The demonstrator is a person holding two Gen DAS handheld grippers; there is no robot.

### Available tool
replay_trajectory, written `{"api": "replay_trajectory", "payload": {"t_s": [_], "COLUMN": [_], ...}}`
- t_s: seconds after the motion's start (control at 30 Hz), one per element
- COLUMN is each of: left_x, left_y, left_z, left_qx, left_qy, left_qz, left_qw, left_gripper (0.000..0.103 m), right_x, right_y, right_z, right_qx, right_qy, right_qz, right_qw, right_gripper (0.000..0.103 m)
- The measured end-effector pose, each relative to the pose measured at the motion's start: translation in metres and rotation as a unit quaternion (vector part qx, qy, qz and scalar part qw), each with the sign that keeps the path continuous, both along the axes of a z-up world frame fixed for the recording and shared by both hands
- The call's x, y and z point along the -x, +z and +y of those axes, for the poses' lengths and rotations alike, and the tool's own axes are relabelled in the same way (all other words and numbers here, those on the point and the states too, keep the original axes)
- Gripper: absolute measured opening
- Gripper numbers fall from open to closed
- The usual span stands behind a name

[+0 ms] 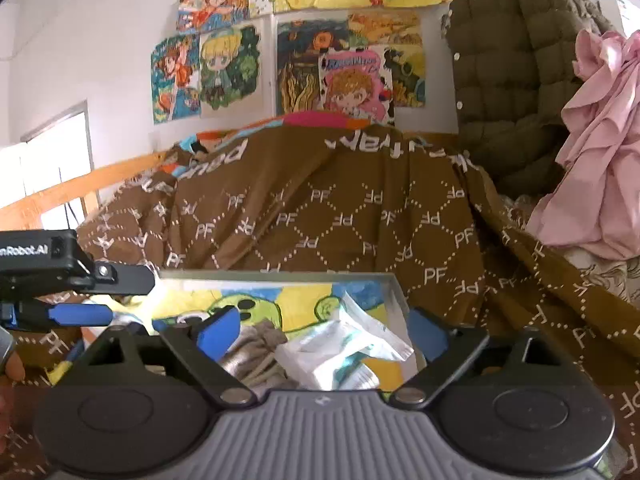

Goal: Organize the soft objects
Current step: 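Lower both items into the tray and open both tools, then withdraw both open tools from the tray toward the pile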

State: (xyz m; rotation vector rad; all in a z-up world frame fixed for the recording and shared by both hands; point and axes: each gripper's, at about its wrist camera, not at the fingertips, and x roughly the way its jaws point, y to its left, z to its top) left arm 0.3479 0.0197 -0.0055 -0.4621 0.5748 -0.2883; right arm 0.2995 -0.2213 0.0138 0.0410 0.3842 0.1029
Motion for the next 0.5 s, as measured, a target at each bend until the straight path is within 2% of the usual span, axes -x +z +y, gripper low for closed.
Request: {"api": "replay_trajectory", "payload": {"t_s": [0.1,0.23,0.27,0.33,0.5], "left_x": [0.015,0.044,0.052,0.065,0.090], "left_y": [0.017,0.038,0.042,0.050,0.071], "left_z": [0.000,0.001,0.002,0.005,0.013], "left_qx": [-0.010,-0.049,-0.060,-0.075,-0.069], "left_qy": [0.003,0.015,0.023,0.039,0.054], "left_qz": [-0.027,-0.068,-0.077,-0.091,-0.106], "left_qw": [0.9996,0.9964,0.9950,0.9923,0.9905], "left_gripper": [0.095,0.098,0.102,0.102,0.102], "right_x": [0.013,0.034,0.040,0.051,0.079], "right_y": [0.012,0.031,0.035,0.044,0.065], "right_z": [-0.003,-0.009,-0.010,-0.012,-0.010], "right_qx": [-0.013,-0.038,-0.042,-0.045,-0.046], "right_qy": [-0.005,-0.010,-0.011,-0.009,-0.002], "right_qz": [-0.019,-0.038,-0.043,-0.054,-0.081], "right_qw": [1.000,0.999,0.998,0.997,0.996], "right_gripper": [0.103,0.103,0.103,0.103,0.103]}}
